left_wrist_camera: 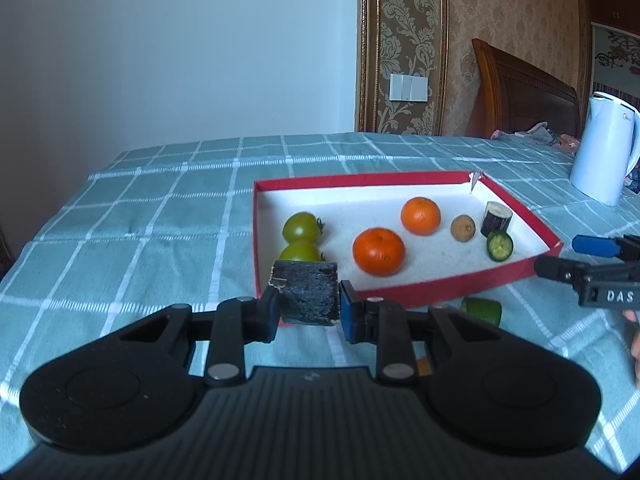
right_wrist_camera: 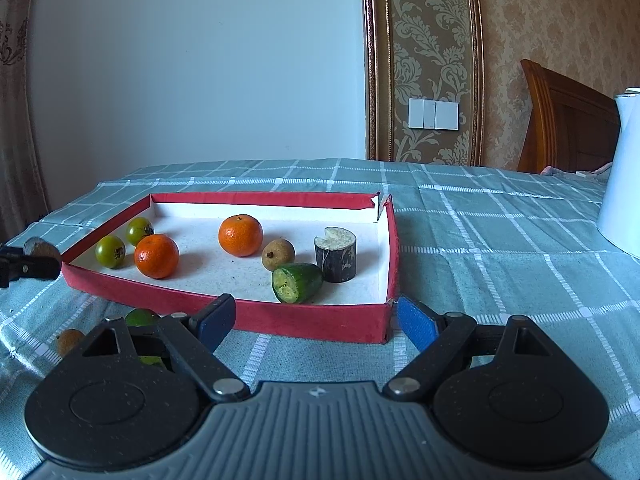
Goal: Organize fruits
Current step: 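Move the left tool to the dark log chunk and close on it, then carry the dark log chunk into the tray and open the left gripper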
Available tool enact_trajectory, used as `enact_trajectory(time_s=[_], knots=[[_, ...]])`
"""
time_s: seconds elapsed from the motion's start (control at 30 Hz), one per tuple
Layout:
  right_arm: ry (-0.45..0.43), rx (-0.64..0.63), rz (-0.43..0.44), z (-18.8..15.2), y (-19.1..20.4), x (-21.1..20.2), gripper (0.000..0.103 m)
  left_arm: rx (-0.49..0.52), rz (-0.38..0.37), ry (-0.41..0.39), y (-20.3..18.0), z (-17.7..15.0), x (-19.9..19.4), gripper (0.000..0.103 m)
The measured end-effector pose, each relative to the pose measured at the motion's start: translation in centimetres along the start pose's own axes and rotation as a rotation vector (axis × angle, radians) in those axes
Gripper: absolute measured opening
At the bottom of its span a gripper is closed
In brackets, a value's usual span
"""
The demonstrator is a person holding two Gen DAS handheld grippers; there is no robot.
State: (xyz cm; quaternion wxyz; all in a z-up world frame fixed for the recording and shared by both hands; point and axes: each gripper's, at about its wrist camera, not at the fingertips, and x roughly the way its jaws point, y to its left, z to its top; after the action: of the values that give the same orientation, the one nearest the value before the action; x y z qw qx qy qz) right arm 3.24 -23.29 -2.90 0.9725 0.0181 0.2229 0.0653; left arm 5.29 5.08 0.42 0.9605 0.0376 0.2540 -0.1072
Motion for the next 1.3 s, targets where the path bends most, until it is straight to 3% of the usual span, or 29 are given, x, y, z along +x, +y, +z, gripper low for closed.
enact_trajectory(time_s=[0.63,0.97,1.3], knots=[[0.025,0.013,-0.003,0.0,-0.1,0.5,0.088,0.063,-0.011,0.010,-3.8,5.7,8.3,0.027],[0.053,0.049,0.001,0.1,-0.7,1.2,0.088,0.062,0.001,0.065,-4.1,6.0,13.1,0.027],[0.075,0.059,0.008,0.1,-0.8,1.6,0.088,0.049,0.024,0.083,-3.4,5.5,15.1,0.027]])
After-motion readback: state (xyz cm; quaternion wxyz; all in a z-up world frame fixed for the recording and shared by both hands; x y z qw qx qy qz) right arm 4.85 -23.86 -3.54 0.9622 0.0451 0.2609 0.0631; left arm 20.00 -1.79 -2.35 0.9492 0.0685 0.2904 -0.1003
